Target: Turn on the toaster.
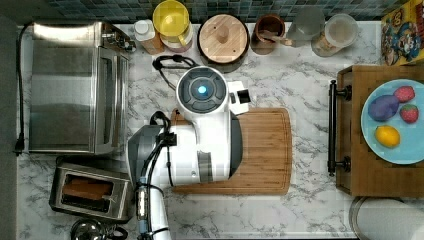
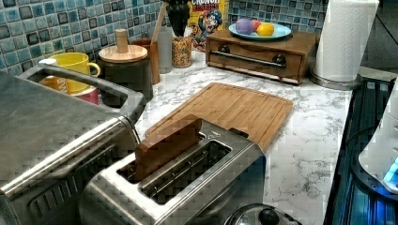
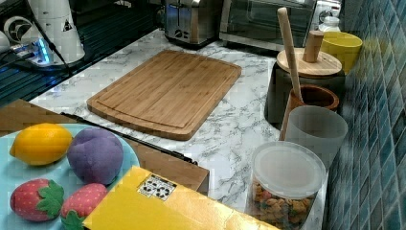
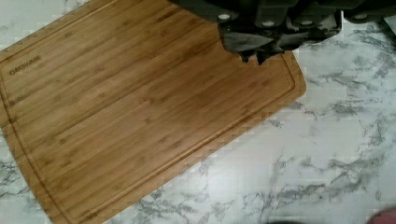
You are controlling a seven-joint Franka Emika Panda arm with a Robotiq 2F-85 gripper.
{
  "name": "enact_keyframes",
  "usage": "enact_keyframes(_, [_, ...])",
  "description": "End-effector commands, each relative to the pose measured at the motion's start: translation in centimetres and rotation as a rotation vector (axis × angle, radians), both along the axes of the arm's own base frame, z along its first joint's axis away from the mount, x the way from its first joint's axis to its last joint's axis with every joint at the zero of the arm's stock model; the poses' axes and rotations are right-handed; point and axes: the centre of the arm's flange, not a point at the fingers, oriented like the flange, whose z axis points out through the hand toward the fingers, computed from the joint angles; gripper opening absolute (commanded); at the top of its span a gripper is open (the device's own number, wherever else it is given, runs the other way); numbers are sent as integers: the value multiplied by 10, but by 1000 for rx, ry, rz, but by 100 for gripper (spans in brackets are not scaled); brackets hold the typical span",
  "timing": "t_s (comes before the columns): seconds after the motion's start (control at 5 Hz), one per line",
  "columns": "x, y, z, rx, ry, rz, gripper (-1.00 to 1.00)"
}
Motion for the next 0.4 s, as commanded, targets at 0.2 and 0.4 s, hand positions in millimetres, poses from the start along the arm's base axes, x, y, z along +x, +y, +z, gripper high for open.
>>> enact_keyframes(0.2, [-81, 71, -50, 80, 115, 173, -100])
enact_keyframes(0.4, [-108, 90, -54, 80, 86, 212, -100])
